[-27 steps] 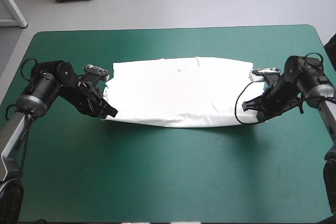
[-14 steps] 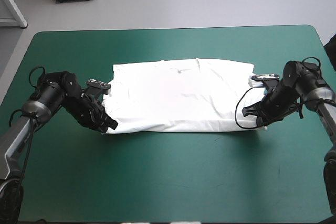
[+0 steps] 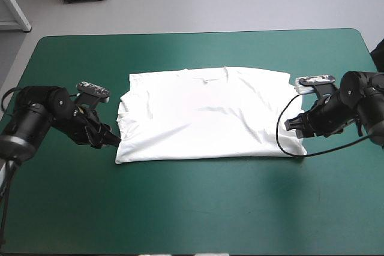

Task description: Fold the cloth

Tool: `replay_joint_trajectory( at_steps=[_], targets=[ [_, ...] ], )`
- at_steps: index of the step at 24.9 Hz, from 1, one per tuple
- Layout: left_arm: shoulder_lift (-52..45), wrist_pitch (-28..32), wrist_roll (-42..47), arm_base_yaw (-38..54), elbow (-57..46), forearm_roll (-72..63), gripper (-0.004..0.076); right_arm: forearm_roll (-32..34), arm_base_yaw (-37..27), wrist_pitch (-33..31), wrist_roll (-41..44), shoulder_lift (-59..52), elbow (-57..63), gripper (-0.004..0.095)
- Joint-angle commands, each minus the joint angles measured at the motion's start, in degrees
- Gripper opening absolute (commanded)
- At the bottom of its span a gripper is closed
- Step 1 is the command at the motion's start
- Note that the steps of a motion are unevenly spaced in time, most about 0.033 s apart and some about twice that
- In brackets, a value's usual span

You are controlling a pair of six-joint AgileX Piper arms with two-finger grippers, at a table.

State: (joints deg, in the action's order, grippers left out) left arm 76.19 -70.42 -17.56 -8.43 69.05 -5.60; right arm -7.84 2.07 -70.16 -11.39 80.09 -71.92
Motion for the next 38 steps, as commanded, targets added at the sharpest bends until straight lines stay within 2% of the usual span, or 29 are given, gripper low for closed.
replay_joint_trajectory(
  at_steps=[1,6,13,27,38],
  targets=[
    [-5.7,2.1,1.0,-0.1,5.2,-0.1,0.0362,3.9,-0.4,0.4,2.5,-5.7,-2.0,0.0491],
    [-6.6,5.9,0.9,-0.1,13.4,-4.4,0.0362,9.7,-0.5,3.8,5.1,-6.5,-2.0,0.0491],
    [-6.6,9.0,-2.4,-0.1,21.9,-11.6,0.0362,10.0,-0.5,11.2,7.4,-1.1,-3.1,0.0492],
    [-6.4,7.3,-2.5,-0.1,23.1,-11.9,0.0362,10.0,-0.5,11.9,7.5,18.1,-15.8,0.0492],
    [-6.4,4.8,-2.5,-0.1,23.1,-11.9,0.0362,8.2,-0.5,11.4,7.2,27.0,-16.4,0.0486]
  ],
)
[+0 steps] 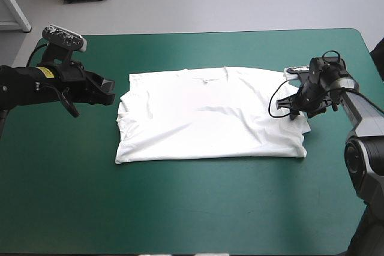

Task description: Fold the cloth

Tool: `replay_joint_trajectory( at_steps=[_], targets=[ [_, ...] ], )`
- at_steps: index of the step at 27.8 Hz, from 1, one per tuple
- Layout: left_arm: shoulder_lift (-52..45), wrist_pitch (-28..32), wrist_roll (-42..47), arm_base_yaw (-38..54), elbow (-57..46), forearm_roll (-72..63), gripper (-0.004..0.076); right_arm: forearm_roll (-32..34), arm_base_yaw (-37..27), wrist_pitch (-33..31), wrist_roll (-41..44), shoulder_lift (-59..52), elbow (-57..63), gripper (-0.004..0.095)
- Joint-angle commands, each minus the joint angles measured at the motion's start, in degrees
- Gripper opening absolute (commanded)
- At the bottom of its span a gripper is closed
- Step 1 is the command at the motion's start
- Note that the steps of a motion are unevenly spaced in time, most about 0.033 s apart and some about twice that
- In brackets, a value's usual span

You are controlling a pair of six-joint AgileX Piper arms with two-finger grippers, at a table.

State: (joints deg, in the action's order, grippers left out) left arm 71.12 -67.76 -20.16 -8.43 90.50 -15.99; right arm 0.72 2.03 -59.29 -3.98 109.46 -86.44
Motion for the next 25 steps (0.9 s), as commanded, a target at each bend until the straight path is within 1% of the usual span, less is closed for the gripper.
replay_joint_trajectory(
  at_steps=[1,11,15,20,25],
  targets=[
    [-1.4,2.1,0.1,-0.1,1.7,-1.5,0.0362,-0.7,-0.5,0.5,-0.2,-2.1,-1.9,0.0467],
    [-1.5,1.7,0.1,-0.1,1.7,-1.5,0.0362,-1.5,-0.5,-1.2,-1.0,0.6,-1.9,-0.0012],
    [-1.7,1.7,0.1,-0.1,1.7,-1.4,0.0362,-1.4,-0.5,-1.3,-1.0,0.6,-2.0,-0.0017],
    [-1.7,1.5,0.1,-0.1,1.7,-1.4,0.0362,-1.2,-0.5,-3.7,-1.0,0.6,-3.3,-0.0017],
    [-2.8,1.5,-0.1,-0.1,1.7,-2.0,0.0362,-1.1,-0.5,-5.9,-0.7,-0.2,-8.0,-0.0016]
  ],
)
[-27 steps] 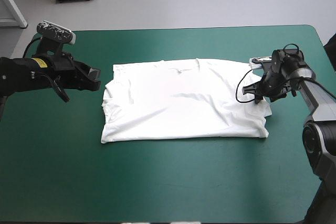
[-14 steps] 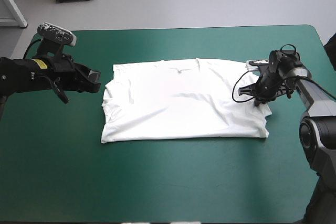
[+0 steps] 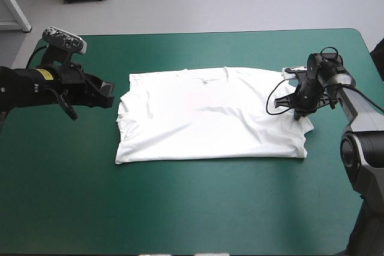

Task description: Fold the cloth

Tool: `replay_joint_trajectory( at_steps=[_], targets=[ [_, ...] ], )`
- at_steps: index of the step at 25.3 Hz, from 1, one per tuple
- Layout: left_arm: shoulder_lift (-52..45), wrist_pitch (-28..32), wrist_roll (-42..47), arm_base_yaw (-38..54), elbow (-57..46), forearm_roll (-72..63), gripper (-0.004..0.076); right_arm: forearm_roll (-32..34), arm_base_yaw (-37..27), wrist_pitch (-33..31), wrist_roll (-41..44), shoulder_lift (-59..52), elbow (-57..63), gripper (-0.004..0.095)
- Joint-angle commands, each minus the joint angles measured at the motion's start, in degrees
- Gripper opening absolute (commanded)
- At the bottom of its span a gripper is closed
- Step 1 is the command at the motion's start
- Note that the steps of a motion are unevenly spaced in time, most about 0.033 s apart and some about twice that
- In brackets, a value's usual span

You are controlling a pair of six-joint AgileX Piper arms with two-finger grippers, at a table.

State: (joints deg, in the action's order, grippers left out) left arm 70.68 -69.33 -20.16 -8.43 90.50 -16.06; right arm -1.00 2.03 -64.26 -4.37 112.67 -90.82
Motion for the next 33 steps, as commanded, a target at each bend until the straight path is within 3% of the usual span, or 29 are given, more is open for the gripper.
replay_joint_trajectory(
  at_steps=[1,6,17,29,33],
  targets=[
    [-2.4,3.1,-0.2,-0.1,1.7,-1.9,0.0362,0.4,-0.5,-1.2,-0.3,-3.8,-4.5,-0.0016],
    [-3.9,2.9,-0.2,-0.1,1.9,-2.6,0.0362,-5.7,0.6,-3.8,-1.1,-5.4,-9.9,-0.0014],
    [-4.2,2.3,-0.2,-0.1,1.9,-3.5,0.0361,-6.2,13.4,-2.0,-3.4,-0.3,-10.2,-0.0014],
    [-4.2,1.3,-0.2,-0.1,1.9,-3.5,0.0353,-2.6,13.7,-3.0,-3.6,3.7,-10.7,-0.0011],
    [-4.3,1.2,-1.2,-0.1,1.9,-4.1,0.0354,-1.8,13.6,-5.6,-3.6,3.4,-11.9,0.0085]
  ],
)
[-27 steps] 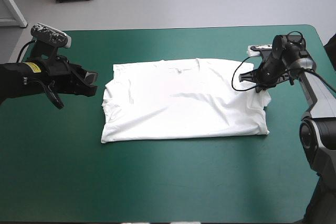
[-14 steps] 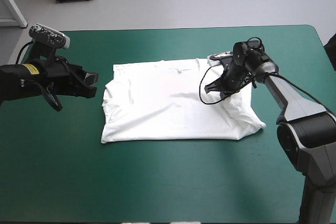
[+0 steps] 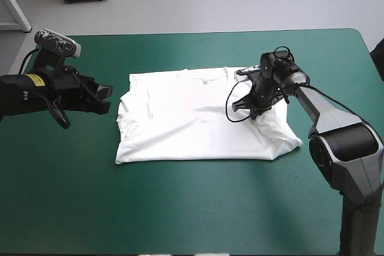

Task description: Fold the cloth

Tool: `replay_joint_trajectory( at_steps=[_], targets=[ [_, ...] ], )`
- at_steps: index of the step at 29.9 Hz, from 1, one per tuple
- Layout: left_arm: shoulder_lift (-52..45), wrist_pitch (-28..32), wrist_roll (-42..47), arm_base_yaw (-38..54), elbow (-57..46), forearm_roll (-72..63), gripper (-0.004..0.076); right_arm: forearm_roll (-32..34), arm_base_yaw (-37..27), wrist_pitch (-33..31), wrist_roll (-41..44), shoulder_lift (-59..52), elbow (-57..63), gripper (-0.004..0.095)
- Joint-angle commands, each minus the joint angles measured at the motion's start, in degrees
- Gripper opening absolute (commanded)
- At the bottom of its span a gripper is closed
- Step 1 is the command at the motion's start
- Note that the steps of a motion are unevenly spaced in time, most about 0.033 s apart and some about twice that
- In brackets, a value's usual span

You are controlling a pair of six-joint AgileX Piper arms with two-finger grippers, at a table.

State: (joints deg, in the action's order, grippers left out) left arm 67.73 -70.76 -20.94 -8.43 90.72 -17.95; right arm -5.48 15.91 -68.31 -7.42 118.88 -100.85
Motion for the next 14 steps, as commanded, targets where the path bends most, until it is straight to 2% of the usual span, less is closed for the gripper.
replay_joint_trajectory(
  at_steps=[1,7,9,14],
  targets=[
    [-1.4,2.5,-0.4,-0.2,1.7,-2.3,0.0354,2.6,-0.5,-1.6,-0.5,-2.9,-2.2,0.0122],
    [-1.4,2.0,-0.5,-2.5,1.7,-0.8,0.0354,3.0,-1.3,-2.6,-0.2,-5.4,-4.0,0.0457],
    [-1.4,1.8,-0.5,-3.3,1.7,-0.1,0.0354,3.4,-1.5,-3.2,0.0,-7.0,-4.0,0.0495],
    [-1.8,-0.3,0.9,-3.7,1.7,2.0,0.0354,5.5,-1.8,-3.2,0.7,-13.2,-3.9,0.0492]
  ],
)
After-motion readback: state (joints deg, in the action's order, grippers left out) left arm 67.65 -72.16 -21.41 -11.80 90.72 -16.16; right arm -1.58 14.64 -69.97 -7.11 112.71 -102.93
